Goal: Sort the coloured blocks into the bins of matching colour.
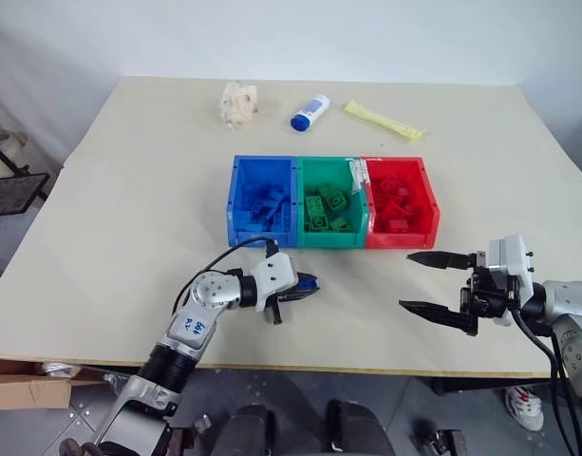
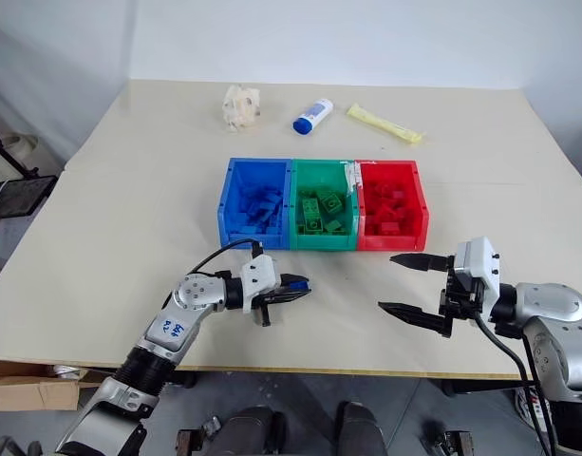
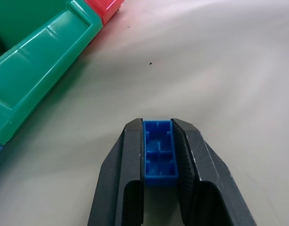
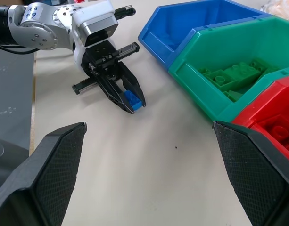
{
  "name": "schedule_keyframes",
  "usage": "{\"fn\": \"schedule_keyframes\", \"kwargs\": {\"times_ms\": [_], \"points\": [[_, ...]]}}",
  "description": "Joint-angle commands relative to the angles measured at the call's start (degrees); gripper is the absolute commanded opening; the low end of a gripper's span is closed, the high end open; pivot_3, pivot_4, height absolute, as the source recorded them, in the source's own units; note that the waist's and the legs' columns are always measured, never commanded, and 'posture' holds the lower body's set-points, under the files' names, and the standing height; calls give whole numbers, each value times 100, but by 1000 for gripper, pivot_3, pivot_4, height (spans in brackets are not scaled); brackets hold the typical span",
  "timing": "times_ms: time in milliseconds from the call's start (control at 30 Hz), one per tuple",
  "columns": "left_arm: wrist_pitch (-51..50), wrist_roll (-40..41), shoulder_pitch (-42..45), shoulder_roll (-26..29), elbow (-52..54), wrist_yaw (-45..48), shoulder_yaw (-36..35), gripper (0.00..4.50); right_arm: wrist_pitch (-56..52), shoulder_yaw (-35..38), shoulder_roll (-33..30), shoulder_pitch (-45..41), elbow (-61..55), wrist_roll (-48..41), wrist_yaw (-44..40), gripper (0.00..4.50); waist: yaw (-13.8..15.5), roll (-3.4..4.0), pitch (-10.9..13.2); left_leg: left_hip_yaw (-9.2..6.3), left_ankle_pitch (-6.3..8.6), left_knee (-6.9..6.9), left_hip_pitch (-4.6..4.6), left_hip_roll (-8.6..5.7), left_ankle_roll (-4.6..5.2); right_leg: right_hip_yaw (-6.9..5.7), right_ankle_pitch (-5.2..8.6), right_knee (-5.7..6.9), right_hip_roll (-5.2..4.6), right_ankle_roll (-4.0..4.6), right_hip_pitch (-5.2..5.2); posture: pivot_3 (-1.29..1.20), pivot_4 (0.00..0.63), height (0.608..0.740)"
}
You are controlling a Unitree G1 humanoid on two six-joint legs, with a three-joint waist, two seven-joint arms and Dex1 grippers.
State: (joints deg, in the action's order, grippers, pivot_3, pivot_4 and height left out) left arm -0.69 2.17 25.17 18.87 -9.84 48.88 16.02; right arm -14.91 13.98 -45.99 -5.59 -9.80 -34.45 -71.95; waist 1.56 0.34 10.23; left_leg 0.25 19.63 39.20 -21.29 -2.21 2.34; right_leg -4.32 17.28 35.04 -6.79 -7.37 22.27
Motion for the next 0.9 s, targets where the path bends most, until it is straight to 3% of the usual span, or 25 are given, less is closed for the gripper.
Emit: {"fn": "schedule_keyframes", "kwargs": {"times_ms": [33, 267, 467, 500, 833, 900], "points": [[-94, 265, 114, 52, 429, 33, -252, 485, 102, 212, -71, -34, -77, -104, -43, 4500, -2, 0, 0, 0, 0, 0, 0, 0, 0, 0, 0, 1, 0, 0, 1, 0, 150, 740], [-1137, 648, 838, 154, 1045, -361, -957, 485, 120, 222, -81, -102, 9, -87, -68, 4500, 11, 0, 0, -7, 0, 4, -5, -2, 0, 6, 0, -1, 1, 0, -1, 0, 150, 740], [-1327, 167, 1625, 479, 138, -939, -1170, 485, 115, 124, -24, -216, 38, -62, -16, 4500, 3, 0, 0, -1, 0, 1, -5, -2, 0, -11, 0, 3, 15, 0, 3, 0, 150, 740], [-1304, 141, 1673, 497, 30, -987, -1172, 1221, 115, 111, -18, -235, 47, -56, -12, 4500, 3, 0, 0, 1, 0, 1, -4, -3, 0, -14, 0, 4, 16, 0, 4, 0, 150, 740], [-1246, 196, 1777, 725, -133, -867, -1255, 4258, 79, 118, -28, -329, 72, -62, 22, 4500, 17, -2, 1, 1, 0, 0, -12, -6, 0, -17, 0, 6, 14, -1, 12, 0, 150, 740], [-1282, 455, 1650, 811, 78, -525, -1319, 4473, 78, 106, -31, -361, 103, -55, 13, 4500, 4, -2, 1, 1, 0, 0, -12, -5, 0, -17, 0, 6, 14, 0, 12, 0, 150, 740]]}}
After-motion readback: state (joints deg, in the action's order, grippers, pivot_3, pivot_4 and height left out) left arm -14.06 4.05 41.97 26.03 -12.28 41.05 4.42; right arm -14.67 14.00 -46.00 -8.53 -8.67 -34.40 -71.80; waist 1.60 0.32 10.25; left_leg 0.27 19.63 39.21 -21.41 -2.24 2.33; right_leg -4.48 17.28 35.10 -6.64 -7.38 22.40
